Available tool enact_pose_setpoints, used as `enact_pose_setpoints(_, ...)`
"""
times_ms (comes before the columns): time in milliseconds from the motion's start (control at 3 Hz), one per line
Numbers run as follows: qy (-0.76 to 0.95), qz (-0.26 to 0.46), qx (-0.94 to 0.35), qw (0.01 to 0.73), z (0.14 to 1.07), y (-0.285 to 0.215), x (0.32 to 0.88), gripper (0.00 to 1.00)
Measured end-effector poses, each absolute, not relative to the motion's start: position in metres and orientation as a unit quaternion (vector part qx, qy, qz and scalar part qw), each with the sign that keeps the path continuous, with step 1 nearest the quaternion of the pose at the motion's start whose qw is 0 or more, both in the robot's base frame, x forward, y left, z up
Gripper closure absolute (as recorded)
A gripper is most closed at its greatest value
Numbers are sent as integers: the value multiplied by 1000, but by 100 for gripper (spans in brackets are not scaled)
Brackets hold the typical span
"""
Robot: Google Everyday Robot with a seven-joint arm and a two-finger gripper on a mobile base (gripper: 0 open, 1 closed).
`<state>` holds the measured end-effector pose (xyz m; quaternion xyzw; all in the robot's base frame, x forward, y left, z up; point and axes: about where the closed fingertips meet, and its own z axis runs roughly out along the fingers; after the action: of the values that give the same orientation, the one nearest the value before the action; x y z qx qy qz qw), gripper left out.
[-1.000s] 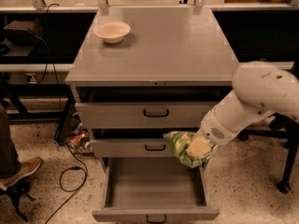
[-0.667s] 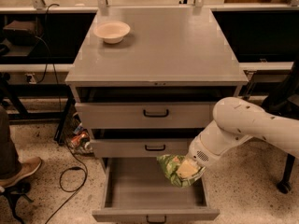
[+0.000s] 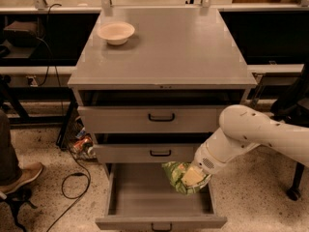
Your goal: Place green jalapeno chip bag into bottom drawer
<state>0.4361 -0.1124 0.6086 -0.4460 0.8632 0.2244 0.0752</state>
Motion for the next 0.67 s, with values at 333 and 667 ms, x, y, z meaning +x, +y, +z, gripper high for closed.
enact_pose_setpoints(333,865,260,-426,58,534,-106,445,100)
enact_pose_setpoints(667,865,293,-404,63,462,-92,454,100)
